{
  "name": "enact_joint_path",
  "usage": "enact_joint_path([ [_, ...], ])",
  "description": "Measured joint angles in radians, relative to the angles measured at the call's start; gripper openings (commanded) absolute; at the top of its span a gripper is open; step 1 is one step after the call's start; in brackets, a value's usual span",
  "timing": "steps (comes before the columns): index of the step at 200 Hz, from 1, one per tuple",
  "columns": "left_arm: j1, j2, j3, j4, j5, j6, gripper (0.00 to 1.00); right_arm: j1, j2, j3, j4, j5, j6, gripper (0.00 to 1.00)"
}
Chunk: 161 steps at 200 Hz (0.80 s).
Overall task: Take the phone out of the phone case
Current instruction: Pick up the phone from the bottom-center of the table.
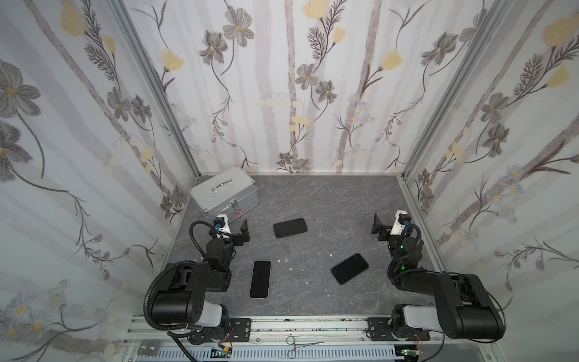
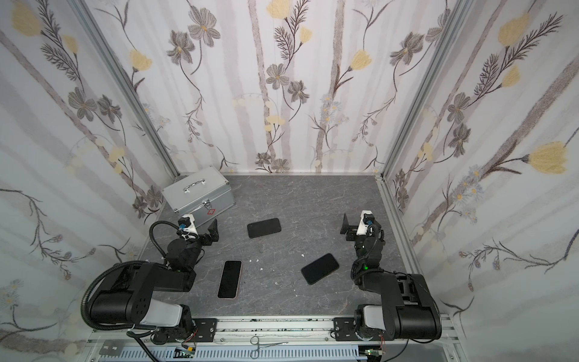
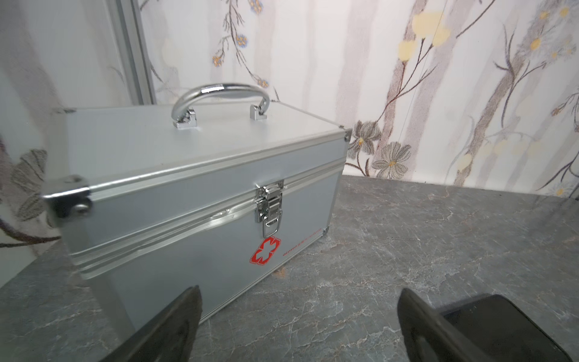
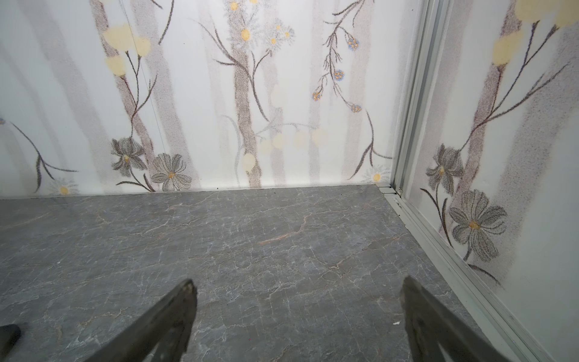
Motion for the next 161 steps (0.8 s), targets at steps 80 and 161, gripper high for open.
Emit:
enact_joint_path([
  [80,-0.129,-0.537,0.164,-0.523,-0.312,-0.186,1.0,0.048,-0.33,0.127,-0.351,0.063,0.113,1.0],
  [161,-0.272,-0.494,0.425,-1.221,-0.246,-0.449,1.0,0.08,-0.275,0.371,-0.85,-0.032,0.539,1.0],
])
